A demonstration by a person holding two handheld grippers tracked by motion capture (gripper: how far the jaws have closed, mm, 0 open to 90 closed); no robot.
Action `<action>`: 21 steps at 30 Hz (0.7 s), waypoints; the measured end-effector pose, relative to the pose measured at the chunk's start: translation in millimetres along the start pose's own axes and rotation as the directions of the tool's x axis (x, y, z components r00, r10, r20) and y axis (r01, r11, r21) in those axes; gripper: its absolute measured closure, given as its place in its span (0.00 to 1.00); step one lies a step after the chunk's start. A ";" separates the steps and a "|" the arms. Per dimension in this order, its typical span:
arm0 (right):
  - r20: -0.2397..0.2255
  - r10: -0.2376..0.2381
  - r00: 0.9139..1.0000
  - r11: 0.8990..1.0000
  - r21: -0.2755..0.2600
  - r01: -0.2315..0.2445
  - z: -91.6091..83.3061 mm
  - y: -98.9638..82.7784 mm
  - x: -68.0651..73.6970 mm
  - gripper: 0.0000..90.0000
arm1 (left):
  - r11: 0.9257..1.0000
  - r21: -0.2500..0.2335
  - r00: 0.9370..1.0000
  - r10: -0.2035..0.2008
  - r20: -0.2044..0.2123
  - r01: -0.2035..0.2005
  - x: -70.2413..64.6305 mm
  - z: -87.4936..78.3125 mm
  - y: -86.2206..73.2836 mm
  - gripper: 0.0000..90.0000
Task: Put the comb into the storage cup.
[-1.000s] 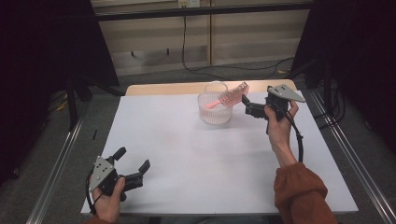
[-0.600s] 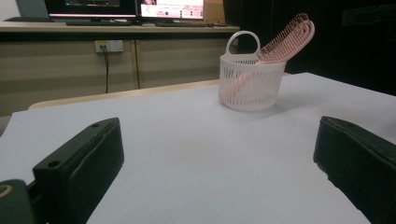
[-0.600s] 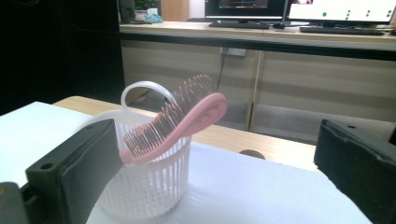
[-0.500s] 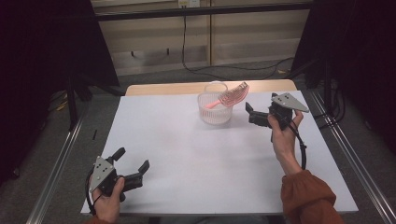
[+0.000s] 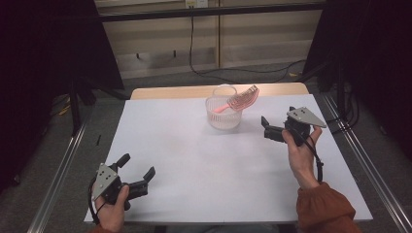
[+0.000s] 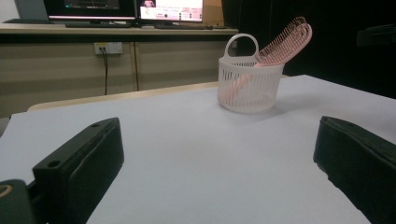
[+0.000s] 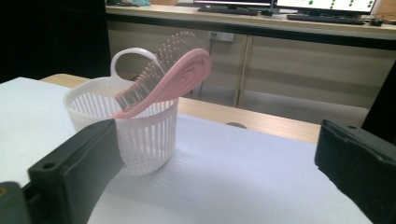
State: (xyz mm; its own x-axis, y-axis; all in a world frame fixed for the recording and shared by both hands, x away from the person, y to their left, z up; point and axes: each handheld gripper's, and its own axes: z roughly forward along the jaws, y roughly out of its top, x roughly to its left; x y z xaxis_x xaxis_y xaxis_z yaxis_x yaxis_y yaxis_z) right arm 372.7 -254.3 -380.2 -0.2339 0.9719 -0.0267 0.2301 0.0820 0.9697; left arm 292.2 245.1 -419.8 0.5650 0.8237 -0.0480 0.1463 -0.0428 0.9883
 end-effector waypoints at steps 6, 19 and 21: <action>-0.004 -0.008 1.000 1.000 -0.019 0.008 -12.0 -5.5 -0.1 0.00 | 1.000 -0.005 1.000 -0.002 -0.003 0.002 -0.7 0.0 0.0 0.02; 0.007 -0.013 1.000 0.999 -0.050 0.013 -39.4 -22.8 -2.6 0.00 | 1.000 -0.005 1.000 0.000 -0.008 0.000 -0.9 -1.0 0.6 0.02; -0.001 -0.010 1.000 0.998 -0.055 0.010 -43.7 -23.9 -1.7 0.00 | 1.000 -0.007 1.000 0.001 -0.009 -0.002 -1.1 -0.7 0.6 0.02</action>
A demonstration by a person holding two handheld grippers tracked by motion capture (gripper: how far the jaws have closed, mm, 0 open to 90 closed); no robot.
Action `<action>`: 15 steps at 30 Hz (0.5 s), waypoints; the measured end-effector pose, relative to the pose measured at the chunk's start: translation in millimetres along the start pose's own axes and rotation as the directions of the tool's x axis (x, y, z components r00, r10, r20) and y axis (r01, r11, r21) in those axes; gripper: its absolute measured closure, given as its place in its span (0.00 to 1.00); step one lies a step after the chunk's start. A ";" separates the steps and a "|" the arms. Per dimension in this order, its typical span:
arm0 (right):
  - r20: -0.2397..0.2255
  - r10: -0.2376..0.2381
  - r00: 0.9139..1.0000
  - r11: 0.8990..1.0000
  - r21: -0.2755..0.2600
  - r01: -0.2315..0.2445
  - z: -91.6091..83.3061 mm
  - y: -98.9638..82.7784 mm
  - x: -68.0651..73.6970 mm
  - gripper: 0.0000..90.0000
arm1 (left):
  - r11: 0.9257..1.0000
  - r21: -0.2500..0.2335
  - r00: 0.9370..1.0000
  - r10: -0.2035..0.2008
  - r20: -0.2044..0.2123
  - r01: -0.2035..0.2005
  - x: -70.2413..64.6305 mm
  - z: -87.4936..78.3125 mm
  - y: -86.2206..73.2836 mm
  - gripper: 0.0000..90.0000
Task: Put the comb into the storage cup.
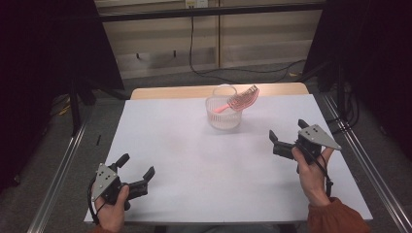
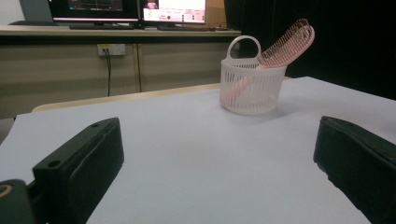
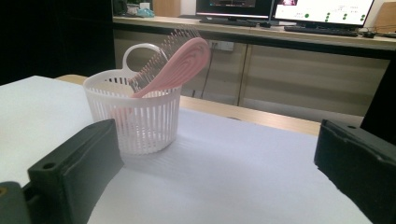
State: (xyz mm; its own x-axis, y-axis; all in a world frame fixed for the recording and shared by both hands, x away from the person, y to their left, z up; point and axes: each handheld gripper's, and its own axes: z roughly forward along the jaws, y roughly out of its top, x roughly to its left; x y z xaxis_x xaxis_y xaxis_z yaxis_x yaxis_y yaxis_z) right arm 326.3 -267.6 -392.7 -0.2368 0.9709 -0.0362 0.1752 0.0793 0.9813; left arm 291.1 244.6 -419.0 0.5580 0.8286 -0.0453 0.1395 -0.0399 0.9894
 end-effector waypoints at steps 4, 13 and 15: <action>0.005 -0.022 1.000 1.000 -0.019 0.022 -8.9 -0.3 1.0 0.00 | 1.000 0.001 1.000 0.000 -0.004 0.000 -0.1 -0.4 0.0 0.02; -0.003 -0.011 1.000 0.999 -0.040 0.011 -26.3 -12.3 -1.1 0.00 | 1.000 -0.007 1.000 0.004 -0.008 -0.004 -1.0 -0.8 0.4 0.02; 0.001 -0.013 1.000 0.999 -0.040 0.013 -29.9 -13.1 -0.6 0.00 | 1.000 -0.009 1.000 -0.004 -0.008 0.004 -1.8 -0.6 0.1 0.02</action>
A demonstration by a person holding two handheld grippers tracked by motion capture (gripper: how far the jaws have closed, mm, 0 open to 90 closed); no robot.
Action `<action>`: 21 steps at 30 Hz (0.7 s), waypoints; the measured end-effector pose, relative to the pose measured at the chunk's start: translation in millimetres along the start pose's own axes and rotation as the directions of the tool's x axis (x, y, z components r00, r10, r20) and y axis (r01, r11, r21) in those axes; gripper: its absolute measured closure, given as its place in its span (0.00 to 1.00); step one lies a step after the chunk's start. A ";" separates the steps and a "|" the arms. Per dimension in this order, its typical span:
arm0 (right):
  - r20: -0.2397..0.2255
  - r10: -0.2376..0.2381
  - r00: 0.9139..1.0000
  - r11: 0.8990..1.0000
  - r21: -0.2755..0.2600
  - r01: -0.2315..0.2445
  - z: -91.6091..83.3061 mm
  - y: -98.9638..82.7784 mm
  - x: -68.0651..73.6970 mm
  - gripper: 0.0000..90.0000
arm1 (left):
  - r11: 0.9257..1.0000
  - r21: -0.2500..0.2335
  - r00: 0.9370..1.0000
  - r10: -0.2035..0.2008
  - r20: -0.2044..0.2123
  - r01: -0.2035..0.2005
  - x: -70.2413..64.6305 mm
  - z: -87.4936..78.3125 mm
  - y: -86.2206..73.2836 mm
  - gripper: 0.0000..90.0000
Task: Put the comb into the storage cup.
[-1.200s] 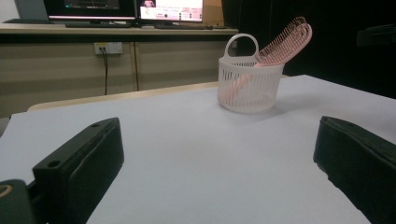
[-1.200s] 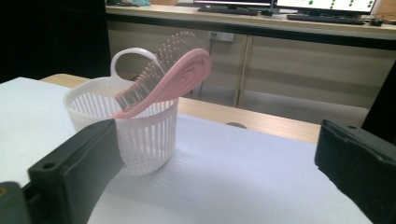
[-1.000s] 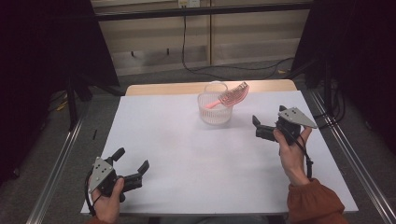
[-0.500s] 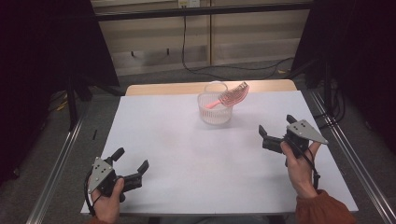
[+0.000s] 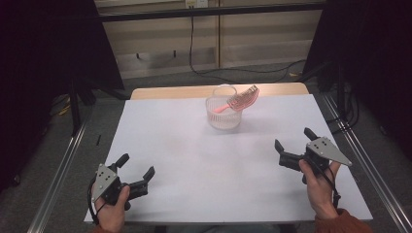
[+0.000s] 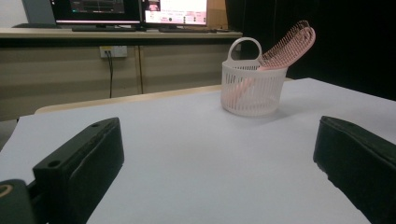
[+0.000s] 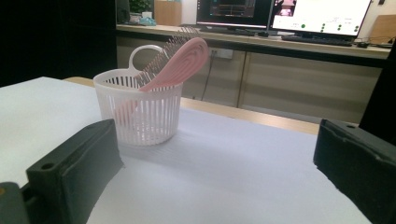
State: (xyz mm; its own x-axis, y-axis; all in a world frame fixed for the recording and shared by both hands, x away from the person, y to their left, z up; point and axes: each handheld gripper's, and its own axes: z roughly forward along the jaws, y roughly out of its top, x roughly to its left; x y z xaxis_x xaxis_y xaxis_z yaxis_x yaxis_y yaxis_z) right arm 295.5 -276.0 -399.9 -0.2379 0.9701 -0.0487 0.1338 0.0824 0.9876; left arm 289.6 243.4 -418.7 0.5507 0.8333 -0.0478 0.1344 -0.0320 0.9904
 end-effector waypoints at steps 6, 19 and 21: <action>0.008 -0.028 1.000 1.000 0.001 0.028 -11.0 -3.4 1.0 0.00 | 1.000 -0.003 1.000 -0.004 -0.003 0.004 -0.4 -0.1 -0.1 0.02; -0.005 -0.002 1.000 1.000 0.007 0.002 -27.8 -20.8 -4.3 0.00 | 1.000 0.000 1.000 0.008 -0.017 -0.008 1.1 -1.0 0.3 0.02; -0.004 -0.003 1.000 1.000 0.018 0.003 -30.2 -23.7 -4.7 0.00 | 1.000 0.006 1.000 0.005 -0.025 -0.005 1.3 -0.6 -0.1 0.02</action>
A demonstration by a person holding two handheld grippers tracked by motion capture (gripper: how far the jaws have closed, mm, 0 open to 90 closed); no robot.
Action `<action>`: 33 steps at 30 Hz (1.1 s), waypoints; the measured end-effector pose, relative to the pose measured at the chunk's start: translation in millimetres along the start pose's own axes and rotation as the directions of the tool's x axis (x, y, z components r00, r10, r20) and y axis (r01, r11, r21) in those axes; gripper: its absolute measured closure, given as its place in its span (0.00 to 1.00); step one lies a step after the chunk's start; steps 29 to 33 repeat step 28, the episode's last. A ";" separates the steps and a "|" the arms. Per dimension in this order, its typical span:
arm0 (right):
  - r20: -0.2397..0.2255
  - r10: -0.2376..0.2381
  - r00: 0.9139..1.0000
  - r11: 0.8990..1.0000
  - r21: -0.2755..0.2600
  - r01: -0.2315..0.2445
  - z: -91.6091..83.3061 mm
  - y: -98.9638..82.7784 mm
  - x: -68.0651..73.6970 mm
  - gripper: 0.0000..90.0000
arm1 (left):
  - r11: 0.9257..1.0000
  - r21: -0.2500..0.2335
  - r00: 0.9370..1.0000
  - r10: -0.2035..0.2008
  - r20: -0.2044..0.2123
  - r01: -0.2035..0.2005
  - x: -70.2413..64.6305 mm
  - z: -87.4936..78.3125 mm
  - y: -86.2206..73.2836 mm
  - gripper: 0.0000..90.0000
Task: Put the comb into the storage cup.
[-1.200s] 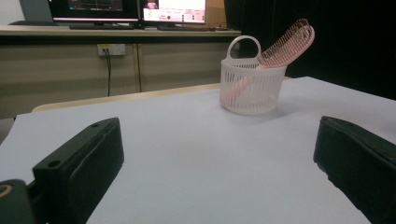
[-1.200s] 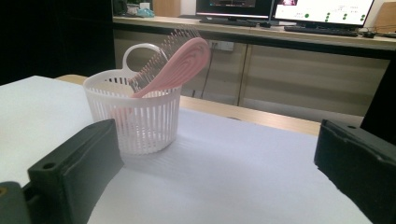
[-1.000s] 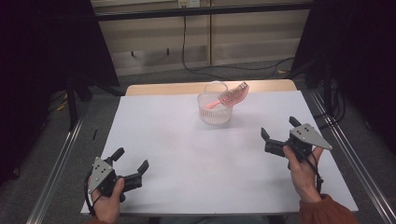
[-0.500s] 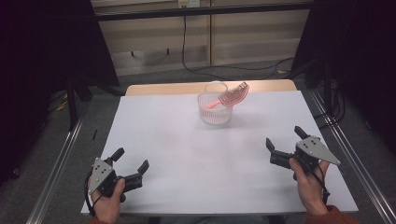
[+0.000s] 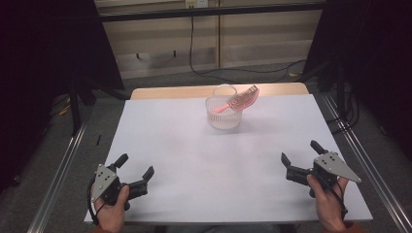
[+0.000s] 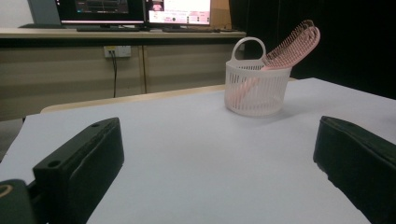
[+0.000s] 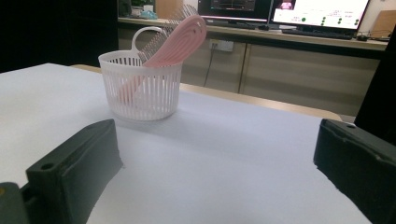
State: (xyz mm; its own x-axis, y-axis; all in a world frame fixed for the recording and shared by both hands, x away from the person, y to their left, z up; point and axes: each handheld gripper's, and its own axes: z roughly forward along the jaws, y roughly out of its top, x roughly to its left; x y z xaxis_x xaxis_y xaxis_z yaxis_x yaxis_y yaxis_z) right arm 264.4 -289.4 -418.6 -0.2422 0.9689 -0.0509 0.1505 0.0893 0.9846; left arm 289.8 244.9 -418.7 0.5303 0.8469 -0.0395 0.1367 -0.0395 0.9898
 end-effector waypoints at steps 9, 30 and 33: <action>-0.003 -0.002 1.000 1.000 -0.006 0.002 -9.8 -5.5 -3.1 0.00 | 1.000 0.000 1.000 -0.009 -0.008 0.009 2.0 -1.2 -0.2 0.02; -0.005 -0.029 1.000 0.999 0.021 0.029 -5.1 -15.5 -0.6 0.00 | 0.999 0.002 0.999 -0.033 -0.023 0.033 3.8 0.6 0.1 0.02; -0.005 -0.029 1.000 0.999 0.021 0.029 -5.1 -15.5 -0.6 0.00 | 0.999 0.002 0.999 -0.033 -0.023 0.033 3.8 0.6 0.1 0.02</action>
